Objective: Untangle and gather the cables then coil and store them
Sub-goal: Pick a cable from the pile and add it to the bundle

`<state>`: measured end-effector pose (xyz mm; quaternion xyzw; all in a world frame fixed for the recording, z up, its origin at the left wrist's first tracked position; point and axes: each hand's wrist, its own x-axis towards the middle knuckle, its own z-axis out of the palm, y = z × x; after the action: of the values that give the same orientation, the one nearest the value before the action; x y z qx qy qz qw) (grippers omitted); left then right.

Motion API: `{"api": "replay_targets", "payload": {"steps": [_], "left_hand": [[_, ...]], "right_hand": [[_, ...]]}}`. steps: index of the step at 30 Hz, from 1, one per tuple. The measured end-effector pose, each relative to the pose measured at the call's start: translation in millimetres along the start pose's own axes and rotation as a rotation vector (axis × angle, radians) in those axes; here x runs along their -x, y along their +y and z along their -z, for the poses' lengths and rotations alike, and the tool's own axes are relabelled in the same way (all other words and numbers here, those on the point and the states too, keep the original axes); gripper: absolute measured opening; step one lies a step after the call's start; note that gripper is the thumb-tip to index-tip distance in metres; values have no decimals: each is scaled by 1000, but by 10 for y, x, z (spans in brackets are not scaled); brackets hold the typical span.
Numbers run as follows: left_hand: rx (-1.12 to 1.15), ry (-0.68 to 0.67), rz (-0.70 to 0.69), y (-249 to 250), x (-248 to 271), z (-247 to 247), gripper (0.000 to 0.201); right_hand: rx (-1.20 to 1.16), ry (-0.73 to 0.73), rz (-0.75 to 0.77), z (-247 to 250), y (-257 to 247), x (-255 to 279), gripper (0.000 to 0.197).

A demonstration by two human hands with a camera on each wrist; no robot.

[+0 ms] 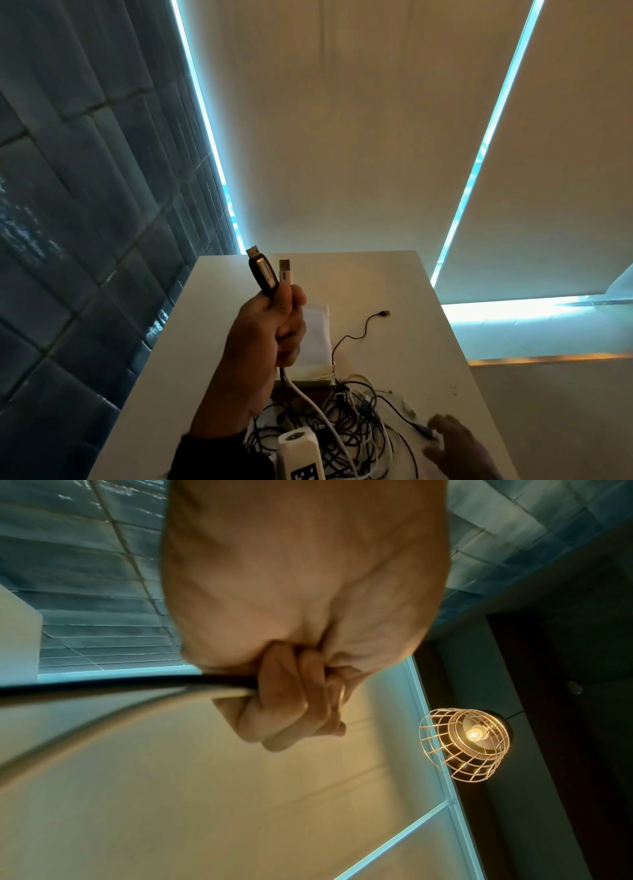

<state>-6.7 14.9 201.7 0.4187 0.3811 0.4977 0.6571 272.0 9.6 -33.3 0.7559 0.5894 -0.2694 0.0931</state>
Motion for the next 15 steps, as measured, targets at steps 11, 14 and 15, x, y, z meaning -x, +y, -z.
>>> {"api": "replay_targets", "payload": {"steps": [11,14,15], "left_hand": [[4,76,-11,-97,26,75,28],[10,84,-11,-119,11,61,26],[8,83,-14,-132,-1,51,25]], "right_hand": [[-74,119,147,-268,334,238,23],[-229,356,299,-5,196,239,31],[-317,445,369,122,103,275,29]]}}
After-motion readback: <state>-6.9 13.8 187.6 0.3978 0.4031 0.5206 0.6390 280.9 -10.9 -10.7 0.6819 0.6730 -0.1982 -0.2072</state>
